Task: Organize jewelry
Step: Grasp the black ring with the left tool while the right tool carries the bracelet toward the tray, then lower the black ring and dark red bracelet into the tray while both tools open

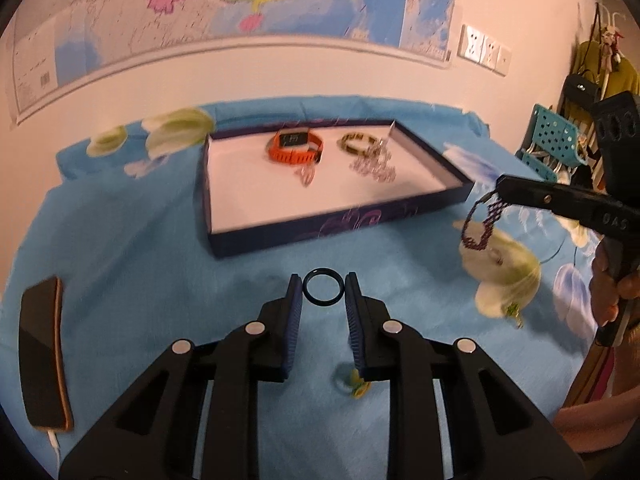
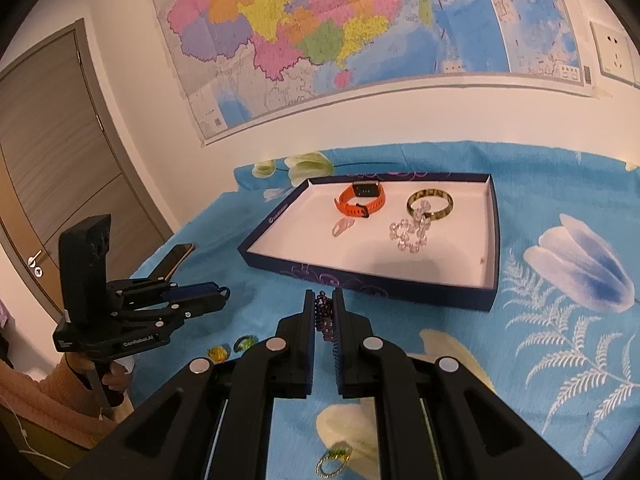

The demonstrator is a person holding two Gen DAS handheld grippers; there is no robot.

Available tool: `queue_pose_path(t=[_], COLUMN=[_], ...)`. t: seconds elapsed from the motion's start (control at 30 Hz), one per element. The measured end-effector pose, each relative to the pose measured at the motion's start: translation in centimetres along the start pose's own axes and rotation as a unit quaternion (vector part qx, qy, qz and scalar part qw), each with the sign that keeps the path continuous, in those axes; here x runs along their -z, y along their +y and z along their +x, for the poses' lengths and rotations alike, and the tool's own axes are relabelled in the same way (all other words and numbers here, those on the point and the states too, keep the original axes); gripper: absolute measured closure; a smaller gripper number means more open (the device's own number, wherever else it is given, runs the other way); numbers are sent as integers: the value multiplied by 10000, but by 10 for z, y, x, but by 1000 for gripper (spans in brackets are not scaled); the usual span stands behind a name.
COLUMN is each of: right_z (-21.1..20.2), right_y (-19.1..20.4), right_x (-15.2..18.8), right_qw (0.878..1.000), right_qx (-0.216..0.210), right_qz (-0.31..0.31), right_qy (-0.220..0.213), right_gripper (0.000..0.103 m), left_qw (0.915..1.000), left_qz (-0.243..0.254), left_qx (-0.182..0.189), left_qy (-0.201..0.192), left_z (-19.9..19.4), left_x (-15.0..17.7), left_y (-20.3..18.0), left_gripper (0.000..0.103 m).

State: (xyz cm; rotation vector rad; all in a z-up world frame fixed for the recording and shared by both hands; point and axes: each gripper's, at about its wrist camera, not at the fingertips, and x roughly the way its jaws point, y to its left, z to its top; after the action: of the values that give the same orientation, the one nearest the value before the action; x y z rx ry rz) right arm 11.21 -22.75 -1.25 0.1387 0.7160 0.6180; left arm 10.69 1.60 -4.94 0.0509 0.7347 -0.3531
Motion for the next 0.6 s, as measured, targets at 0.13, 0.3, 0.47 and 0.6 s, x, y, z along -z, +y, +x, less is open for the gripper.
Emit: queue_pose_path(t=[0.13,0.3,0.47,0.6], right_z=[2,6,11,16], right_y=[-1,-6,-11,-20], right_x=[-9,-23,-34,-44], right_qw=[10000,9999,9996,9995], right_qx=[33,80,173,233], right_qz=[-38,-86,-115,-74], right_qy=[-57,-123,-171,-210], right_gripper=[96,96,96,96], left_qw=[9998,9995,9991,9991], left_qz=[96,177,216,202], left_qx=[23,27,56,73], left_qy=[-144,-269,-347,-373], left_z=[-1,1,6,12], left_x=[-13,-27,-40,-50], left_y=[-4,-7,-6,-4], left_gripper=[81,81,81,81])
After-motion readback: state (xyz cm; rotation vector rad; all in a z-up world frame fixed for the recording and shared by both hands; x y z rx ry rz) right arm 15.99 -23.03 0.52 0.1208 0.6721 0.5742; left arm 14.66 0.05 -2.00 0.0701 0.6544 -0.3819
